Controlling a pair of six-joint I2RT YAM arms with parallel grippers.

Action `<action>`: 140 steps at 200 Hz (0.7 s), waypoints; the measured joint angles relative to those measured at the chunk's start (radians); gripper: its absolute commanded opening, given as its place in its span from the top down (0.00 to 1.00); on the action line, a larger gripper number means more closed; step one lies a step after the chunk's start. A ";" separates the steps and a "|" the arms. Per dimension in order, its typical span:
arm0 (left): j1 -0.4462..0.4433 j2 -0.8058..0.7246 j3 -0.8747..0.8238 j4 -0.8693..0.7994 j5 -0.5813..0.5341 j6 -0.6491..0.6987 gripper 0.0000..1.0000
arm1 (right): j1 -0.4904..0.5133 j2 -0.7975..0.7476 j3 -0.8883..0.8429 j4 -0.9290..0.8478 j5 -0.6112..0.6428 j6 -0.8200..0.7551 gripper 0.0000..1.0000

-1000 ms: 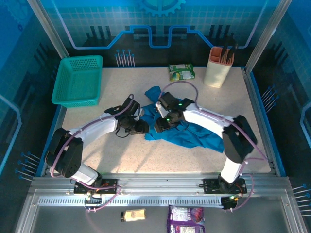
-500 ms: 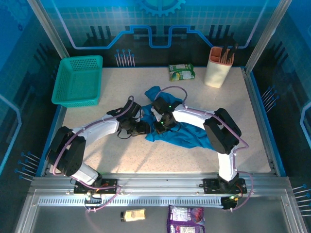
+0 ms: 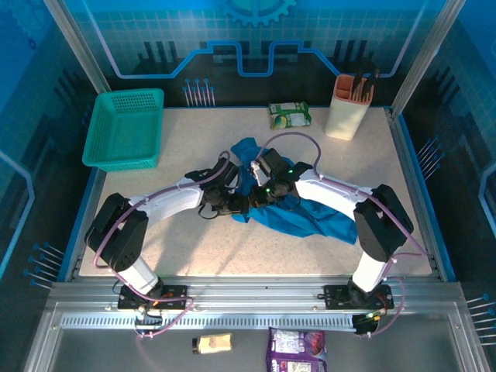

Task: Fold the inside-out t-shirt

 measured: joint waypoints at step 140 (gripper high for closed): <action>0.042 -0.072 -0.093 -0.008 -0.096 0.000 0.76 | -0.068 -0.146 -0.049 0.014 -0.007 0.025 1.00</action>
